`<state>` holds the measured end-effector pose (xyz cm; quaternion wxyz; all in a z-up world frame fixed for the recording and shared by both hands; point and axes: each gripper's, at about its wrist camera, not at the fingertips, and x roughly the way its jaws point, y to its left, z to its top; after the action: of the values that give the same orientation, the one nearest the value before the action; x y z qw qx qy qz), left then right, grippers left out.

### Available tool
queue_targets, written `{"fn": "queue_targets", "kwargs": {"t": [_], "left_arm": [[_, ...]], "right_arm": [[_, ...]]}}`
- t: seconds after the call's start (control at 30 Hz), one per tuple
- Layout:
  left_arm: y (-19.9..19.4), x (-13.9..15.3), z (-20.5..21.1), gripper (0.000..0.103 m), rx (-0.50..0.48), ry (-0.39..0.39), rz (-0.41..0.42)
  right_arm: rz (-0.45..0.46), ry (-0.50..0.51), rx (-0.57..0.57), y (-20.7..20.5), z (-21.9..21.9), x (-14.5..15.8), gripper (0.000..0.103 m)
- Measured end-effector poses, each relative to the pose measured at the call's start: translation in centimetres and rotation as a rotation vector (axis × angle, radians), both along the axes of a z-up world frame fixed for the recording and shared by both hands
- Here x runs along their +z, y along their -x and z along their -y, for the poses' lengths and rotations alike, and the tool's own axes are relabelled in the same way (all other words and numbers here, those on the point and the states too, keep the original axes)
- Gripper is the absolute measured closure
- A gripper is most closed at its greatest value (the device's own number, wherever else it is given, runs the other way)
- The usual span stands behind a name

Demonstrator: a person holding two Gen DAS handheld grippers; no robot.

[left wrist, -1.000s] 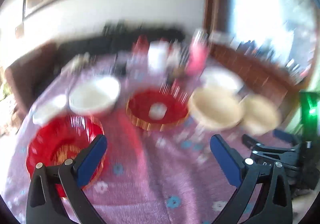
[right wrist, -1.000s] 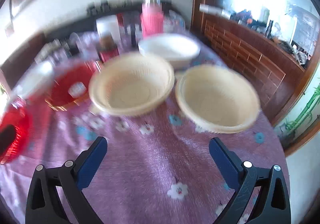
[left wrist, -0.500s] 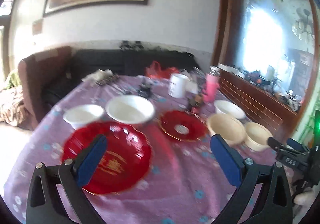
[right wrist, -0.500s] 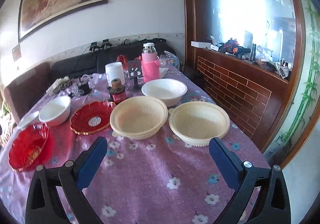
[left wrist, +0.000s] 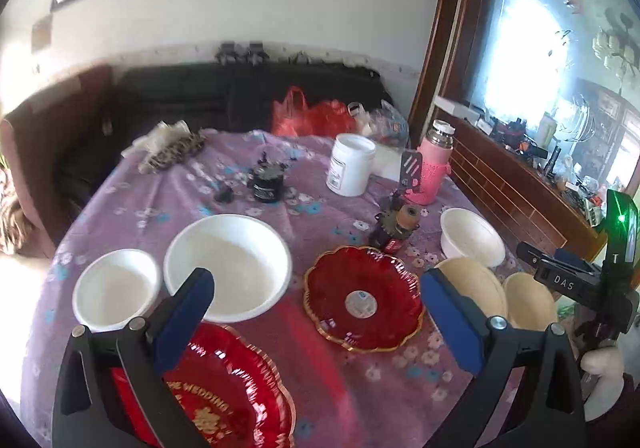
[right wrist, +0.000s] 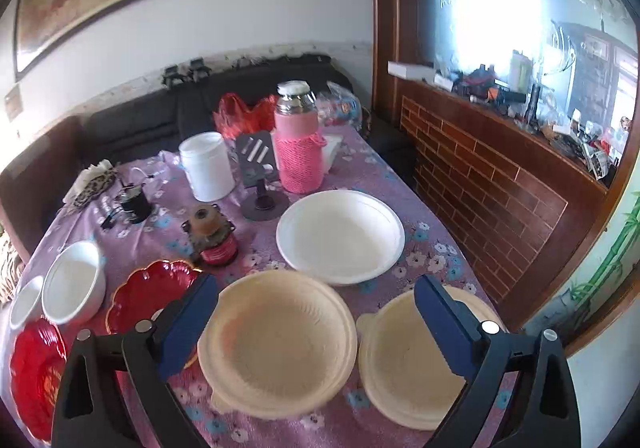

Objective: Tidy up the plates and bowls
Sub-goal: 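Move both grippers over the table toward the beige handled bowls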

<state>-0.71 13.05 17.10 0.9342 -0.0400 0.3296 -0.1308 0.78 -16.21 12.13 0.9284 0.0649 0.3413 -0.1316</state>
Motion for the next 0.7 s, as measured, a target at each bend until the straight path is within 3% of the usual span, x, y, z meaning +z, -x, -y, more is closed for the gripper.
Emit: {"fn": "queue_targets", "kwargs": {"t": [0.07, 0.2, 0.4, 0.53, 0.7], "left_arm": [[-0.9, 0.4, 1.1, 0.000, -0.032, -0.021, -0.016], [-2.7, 0.7, 3.0, 0.000, -0.119, 0.004, -0.081], [-3.9, -0.2, 3.1, 0.000, -0.181, 0.047, -0.166], [-3.7, 0.0, 2.2, 0.000, -0.138, 0.005, -0.152], [-1.7, -0.7, 0.7, 0.000, 0.027, -0.056, -0.175]], "right_arm": [[-0.042, 0.008, -0.005, -0.4, 0.2, 0.4, 0.007], [-0.132, 0.004, -0.040, 0.4, 1.4, 1.4, 0.020], [-0.215, -0.015, -0.191, 5.3, 3.9, 1.6, 0.020], [-0.226, -0.031, -0.202, 6.1, 5.3, 1.2, 0.020], [-0.201, -0.097, -0.055, 2.5, 5.8, -0.2, 0.020]]}}
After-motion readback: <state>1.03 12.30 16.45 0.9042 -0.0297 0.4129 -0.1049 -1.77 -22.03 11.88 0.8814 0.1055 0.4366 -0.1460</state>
